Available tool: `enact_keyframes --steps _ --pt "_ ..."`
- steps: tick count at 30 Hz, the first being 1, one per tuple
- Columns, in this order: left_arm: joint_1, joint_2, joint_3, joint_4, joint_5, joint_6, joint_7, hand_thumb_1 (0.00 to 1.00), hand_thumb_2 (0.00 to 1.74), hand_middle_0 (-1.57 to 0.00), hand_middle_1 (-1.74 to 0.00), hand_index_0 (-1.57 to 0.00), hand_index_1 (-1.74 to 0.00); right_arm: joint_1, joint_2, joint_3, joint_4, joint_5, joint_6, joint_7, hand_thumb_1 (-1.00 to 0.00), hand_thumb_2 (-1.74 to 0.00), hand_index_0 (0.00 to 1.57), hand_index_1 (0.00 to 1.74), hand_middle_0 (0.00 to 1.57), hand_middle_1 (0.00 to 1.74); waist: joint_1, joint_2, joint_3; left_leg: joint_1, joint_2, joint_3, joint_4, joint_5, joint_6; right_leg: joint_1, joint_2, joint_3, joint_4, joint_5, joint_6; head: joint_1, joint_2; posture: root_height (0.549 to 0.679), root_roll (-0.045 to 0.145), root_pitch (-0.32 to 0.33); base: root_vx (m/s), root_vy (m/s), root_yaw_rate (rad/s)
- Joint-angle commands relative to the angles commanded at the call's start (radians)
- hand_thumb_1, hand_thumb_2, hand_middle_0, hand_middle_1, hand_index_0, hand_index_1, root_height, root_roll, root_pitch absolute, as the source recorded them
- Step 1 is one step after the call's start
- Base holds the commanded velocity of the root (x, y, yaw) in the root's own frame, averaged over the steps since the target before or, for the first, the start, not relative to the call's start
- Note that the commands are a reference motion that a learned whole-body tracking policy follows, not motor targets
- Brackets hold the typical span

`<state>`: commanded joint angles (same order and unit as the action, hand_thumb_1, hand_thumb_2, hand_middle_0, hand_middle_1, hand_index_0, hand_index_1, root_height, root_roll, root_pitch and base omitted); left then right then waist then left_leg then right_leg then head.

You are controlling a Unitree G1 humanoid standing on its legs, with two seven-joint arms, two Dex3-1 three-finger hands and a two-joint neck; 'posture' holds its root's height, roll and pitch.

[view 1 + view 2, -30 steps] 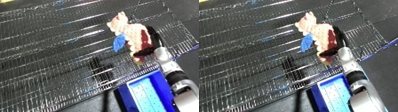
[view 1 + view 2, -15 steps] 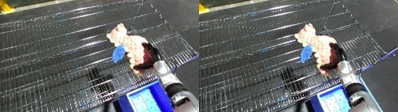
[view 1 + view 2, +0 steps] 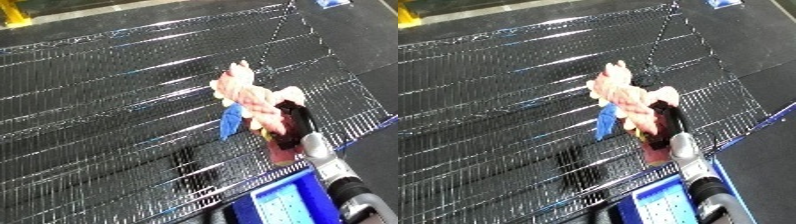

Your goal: Pick up the object and place it into the box

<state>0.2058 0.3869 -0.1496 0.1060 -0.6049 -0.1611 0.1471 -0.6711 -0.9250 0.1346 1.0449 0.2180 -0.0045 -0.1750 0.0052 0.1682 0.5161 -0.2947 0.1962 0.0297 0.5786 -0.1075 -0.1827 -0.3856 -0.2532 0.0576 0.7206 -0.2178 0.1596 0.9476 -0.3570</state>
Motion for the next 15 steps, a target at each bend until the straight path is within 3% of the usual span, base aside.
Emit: enact_keyframes --steps 8,15 --pt "-0.019 0.009 -0.002 0.005 0.008 0.003 -0.001 1.00 1.74 -1.57 -1.74 -1.57 -1.74 0.044 0.011 -0.026 -0.048 -0.004 -0.008 -0.010 -1.00 -1.74 1.57 1.74 1.57 1.74 -0.006 -0.020 -0.003 0.001 0.006 -0.006 0.019 -0.001 -0.0007 0.012 0.0010 -0.003 0.006 0.007 -0.0023 0.008 0.000 0.630 0.070 -0.122 -0.045 -0.009 0.010" --pt "-0.026 0.010 0.009 0.021 0.012 0.006 0.002 1.00 1.74 -1.57 -1.74 -1.57 -1.74 0.128 0.019 -0.088 -0.206 0.009 -0.039 -0.039 -1.00 -1.74 1.57 1.74 1.57 1.74 -0.012 -0.040 -0.025 0.024 0.014 -0.007 0.013 0.001 0.0019 0.050 0.0044 -0.013 -0.008 0.012 -0.0050 0.037 0.022 0.632 0.062 -0.144 -0.032 -0.008 0.020"
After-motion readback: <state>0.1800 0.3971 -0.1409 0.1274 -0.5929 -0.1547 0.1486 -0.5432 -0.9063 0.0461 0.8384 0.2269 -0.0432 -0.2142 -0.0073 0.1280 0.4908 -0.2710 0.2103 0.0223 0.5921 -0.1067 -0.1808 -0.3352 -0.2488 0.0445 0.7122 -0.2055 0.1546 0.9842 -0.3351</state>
